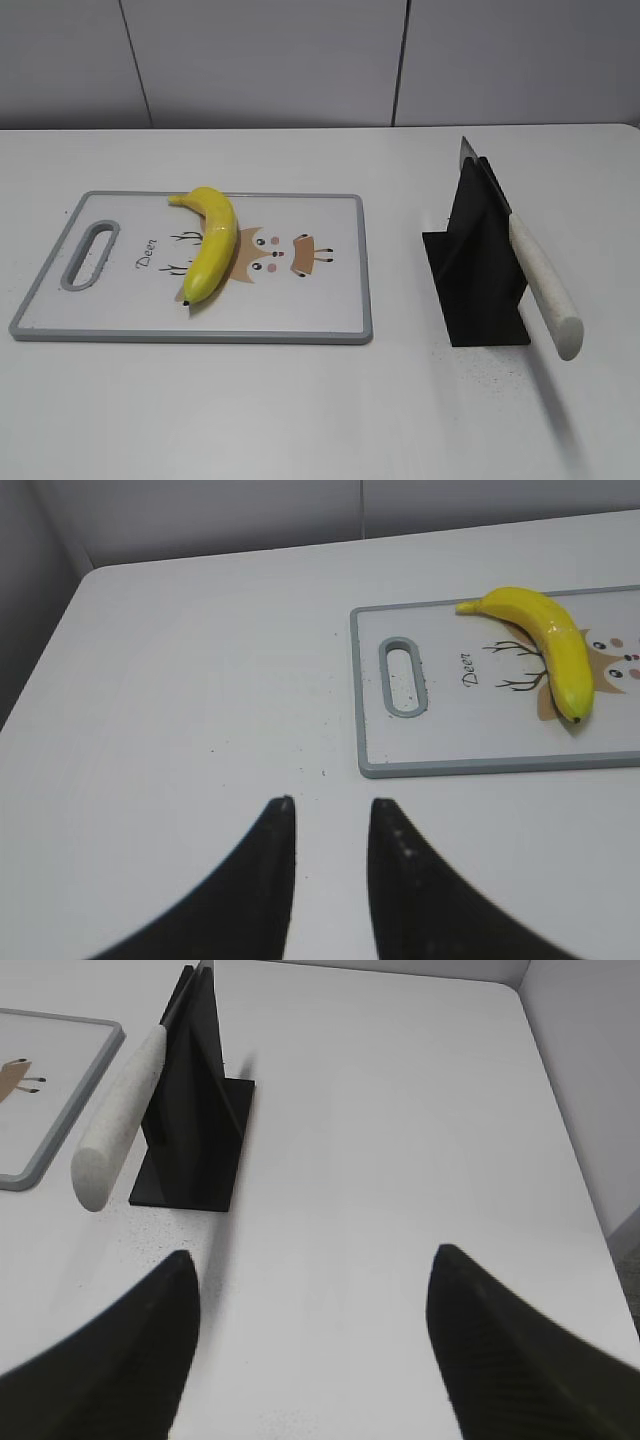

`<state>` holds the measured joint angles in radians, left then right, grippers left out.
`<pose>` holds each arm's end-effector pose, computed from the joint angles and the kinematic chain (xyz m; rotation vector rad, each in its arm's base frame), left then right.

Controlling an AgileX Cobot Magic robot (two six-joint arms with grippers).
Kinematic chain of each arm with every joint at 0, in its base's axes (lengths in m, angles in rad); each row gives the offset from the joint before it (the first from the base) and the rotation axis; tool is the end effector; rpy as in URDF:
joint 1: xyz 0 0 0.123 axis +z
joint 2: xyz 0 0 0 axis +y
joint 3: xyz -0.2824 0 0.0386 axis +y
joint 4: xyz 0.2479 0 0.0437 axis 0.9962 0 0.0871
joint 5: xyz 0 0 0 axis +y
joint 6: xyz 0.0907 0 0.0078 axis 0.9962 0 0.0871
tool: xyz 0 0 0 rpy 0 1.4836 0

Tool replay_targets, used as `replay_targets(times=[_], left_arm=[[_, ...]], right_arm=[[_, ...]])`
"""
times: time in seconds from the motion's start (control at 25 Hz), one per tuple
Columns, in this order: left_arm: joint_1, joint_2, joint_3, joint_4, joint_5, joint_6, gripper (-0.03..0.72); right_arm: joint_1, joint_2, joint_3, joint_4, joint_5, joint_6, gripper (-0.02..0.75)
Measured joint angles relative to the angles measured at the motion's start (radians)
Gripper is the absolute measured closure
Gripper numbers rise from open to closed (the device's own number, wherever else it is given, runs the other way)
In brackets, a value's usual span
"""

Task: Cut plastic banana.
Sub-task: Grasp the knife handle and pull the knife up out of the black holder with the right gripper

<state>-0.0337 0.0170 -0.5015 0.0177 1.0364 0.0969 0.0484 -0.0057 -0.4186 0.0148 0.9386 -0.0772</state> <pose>-0.0013 0.0014 0.2796 0.1325 2.0316 0.0609 0.0080 0.0015 0.2641 -0.1243 1.9939 -0.0010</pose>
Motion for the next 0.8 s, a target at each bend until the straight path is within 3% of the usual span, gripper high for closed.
replay_targets(times=[0.8], left_arm=[[0.0, 0.0, 0.0, 0.0, 0.0, 0.0, 0.447]], right_arm=[[0.0, 0.0, 0.0, 0.0, 0.0, 0.0, 0.182]])
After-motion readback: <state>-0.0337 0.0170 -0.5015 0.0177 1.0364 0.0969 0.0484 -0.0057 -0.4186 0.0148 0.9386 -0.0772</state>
